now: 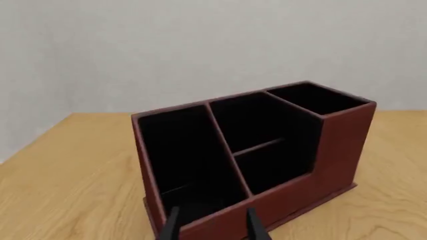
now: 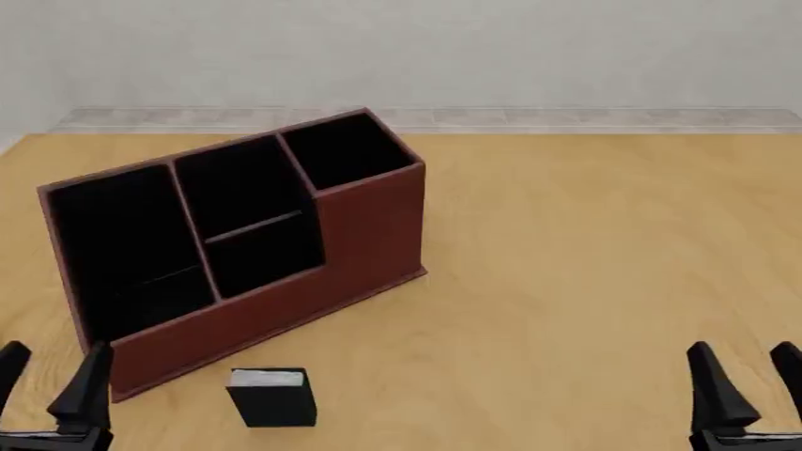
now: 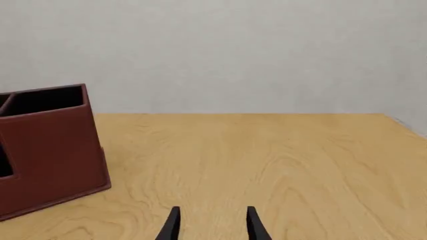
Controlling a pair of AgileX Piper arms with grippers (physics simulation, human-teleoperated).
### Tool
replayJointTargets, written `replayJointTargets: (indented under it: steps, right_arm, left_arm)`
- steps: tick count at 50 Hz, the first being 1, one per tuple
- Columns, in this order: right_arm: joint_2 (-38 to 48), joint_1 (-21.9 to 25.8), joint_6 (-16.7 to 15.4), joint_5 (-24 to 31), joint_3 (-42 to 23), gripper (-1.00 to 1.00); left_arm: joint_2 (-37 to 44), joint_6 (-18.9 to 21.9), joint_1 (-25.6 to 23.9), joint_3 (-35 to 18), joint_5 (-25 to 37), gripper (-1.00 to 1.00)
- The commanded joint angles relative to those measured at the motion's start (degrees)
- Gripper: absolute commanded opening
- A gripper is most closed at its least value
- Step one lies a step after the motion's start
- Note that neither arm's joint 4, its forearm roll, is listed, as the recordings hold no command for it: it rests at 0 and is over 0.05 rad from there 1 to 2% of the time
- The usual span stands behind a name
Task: Pick up the book and place it in the left compartment of the caddy.
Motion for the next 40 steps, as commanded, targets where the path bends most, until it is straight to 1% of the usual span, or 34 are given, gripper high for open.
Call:
replayJointTargets:
  steps: [1, 10, 15, 16, 18, 22, 24, 25, 27, 31, 34, 35, 37, 39, 40]
  right_arm:
    - [-0.1, 0.2, 0.0, 0.4, -0.2, 1.0]
    - [-0.3, 0.2, 0.1, 0.4, -0.1, 1.0]
    - [-0.2, 0.3, 0.2, 0.4, -0.1, 1.0]
    - [0.0, 0.2, 0.4, 0.3, -0.1, 1.0]
    - [0.1, 0.2, 0.4, 0.2, -0.2, 1.0]
    - [0.2, 0.3, 0.6, 0.1, -0.1, 1.0]
    - [0.4, 0.3, 0.7, 0.0, -0.1, 1.0]
    - [0.5, 0.3, 0.7, -0.1, -0.2, 1.0]
    - [0.6, 0.3, 0.7, -0.2, -0.1, 1.0]
    - [0.9, 0.3, 0.6, -0.4, -0.1, 1.0]
    - [1.1, 0.3, 0.7, -0.5, -0.1, 1.0]
    - [1.2, 0.3, 0.7, -0.6, -0.1, 1.0]
    - [1.3, 0.3, 0.7, -0.6, -0.1, 1.0]
    - [1.4, 0.4, 0.7, -0.7, -0.1, 1.0]
    - [1.5, 0.4, 0.7, -0.8, -0.1, 1.0]
  left_arm:
    - [-1.5, -0.7, -0.6, -0.5, 0.7, 1.0]
    - [-1.7, -0.5, -0.7, -1.2, 1.0, 1.0]
    - [-1.5, -0.7, -1.3, -3.3, 2.4, 1.0]
    - [-1.6, 0.4, -2.2, -4.9, 3.4, 1.0]
    - [0.1, -0.3, -4.1, -6.7, 4.7, 1.0]
    - [1.4, 3.2, -7.8, -10.2, 6.7, 1.0]
    - [2.1, 2.9, -9.7, -12.8, 8.5, 1.0]
    - [3.2, 3.8, -10.9, -14.7, 9.6, 1.0]
    - [4.2, 4.4, -11.4, -16.4, 10.3, 1.0]
    - [7.4, 5.0, -14.4, -19.4, 12.1, 1.0]
    - [9.3, 4.3, -16.5, -22.4, 14.0, 1.0]
    - [10.8, 4.9, -17.7, -24.2, 15.0, 1.0]
    - [10.8, 6.1, -19.4, -25.8, 16.2, 1.0]
    - [12.1, 6.1, -20.2, -27.2, 17.3, 1.0]
    - [13.4, 6.3, -21.8, -28.8, 18.5, 1.0]
